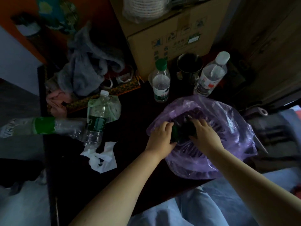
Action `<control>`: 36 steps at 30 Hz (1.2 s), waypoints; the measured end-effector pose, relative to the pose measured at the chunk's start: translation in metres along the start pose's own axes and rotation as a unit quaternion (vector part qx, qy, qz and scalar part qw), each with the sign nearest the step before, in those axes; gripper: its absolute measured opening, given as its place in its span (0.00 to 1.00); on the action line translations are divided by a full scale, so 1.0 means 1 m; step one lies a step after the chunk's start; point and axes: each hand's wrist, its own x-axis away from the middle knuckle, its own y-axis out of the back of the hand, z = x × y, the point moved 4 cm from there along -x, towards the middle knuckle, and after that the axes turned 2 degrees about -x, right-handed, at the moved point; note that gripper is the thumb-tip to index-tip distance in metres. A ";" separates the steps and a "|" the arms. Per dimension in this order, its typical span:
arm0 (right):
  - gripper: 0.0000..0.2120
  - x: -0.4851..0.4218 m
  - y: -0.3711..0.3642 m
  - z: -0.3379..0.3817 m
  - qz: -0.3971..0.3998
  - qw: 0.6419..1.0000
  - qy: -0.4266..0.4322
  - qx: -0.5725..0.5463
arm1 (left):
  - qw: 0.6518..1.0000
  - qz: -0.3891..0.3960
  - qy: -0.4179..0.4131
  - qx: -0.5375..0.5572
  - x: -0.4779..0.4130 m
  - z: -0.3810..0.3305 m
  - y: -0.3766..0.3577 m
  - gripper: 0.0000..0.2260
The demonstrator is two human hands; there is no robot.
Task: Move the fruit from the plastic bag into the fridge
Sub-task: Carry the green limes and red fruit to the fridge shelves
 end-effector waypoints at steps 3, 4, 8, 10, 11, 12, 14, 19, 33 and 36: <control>0.32 0.011 -0.006 -0.002 0.014 1.000 -0.023 0.008 | 1.000 0.017 -0.008 -0.009 0.006 -0.003 -0.002 0.31; 0.32 0.014 -0.005 -0.001 0.006 1.000 -0.030 0.004 | 1.000 0.021 -0.009 -0.010 0.008 -0.004 -0.001 0.31; 0.29 0.026 0.005 0.009 -0.050 0.997 -0.035 -0.056 | 1.000 0.019 -0.018 -0.006 0.014 -0.007 0.006 0.32; 0.30 0.035 0.016 0.012 -0.088 0.992 -0.037 -0.084 | 0.999 0.009 -0.032 0.006 0.016 -0.013 0.014 0.32; 0.30 0.040 0.023 0.013 -0.108 0.989 -0.039 -0.094 | 0.999 0.002 -0.040 0.018 0.017 -0.017 0.019 0.32; 0.31 0.047 0.029 0.014 -0.125 0.986 -0.042 -0.104 | 0.998 -0.004 -0.048 0.032 0.018 -0.022 0.025 0.32; 0.31 0.062 0.044 0.014 -0.155 0.979 -0.046 -0.127 | 0.996 -0.015 -0.069 0.060 0.021 -0.037 0.038 0.32; 0.29 0.113 0.085 0.015 -0.257 0.950 -0.017 -0.178 | 0.983 -0.060 -0.129 0.112 0.040 -0.083 0.071 0.32; 0.31 0.354 0.139 0.003 -0.421 0.892 0.012 -0.162 | 0.932 -0.089 -0.300 0.184 0.189 -0.220 0.106 0.31; 0.29 0.410 0.131 0.000 -0.445 0.876 -0.027 -0.183 | 0.924 -0.063 -0.330 0.186 0.229 -0.243 0.100 0.32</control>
